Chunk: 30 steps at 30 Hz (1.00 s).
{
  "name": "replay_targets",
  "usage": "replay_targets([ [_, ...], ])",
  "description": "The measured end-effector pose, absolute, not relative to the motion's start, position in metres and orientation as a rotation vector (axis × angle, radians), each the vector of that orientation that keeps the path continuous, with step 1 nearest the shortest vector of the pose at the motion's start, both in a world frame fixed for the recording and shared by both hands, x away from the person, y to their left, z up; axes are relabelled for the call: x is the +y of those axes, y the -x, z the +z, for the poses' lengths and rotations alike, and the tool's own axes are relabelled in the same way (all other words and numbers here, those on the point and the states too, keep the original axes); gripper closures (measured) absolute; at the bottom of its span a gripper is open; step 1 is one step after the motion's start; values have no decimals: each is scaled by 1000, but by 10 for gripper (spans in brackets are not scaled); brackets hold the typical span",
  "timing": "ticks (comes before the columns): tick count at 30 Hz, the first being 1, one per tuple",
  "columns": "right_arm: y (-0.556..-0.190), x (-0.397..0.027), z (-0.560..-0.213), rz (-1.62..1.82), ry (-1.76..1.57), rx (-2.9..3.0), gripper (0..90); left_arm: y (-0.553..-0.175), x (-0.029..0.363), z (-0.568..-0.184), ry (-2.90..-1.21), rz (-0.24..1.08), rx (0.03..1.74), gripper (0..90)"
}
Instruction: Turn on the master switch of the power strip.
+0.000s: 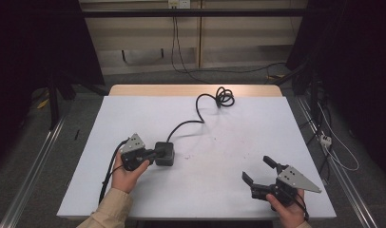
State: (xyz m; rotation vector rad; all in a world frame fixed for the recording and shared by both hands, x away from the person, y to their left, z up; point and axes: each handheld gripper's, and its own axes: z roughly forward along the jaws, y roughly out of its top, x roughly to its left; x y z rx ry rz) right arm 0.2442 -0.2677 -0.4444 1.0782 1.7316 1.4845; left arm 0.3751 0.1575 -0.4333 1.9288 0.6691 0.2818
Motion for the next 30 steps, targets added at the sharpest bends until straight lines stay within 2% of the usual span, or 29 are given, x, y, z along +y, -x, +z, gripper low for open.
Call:
replay_targets([
  [30,-246,-267,-445,1485,-1075,1737,52,-377,158,-434,-1892,251,710,900],
])
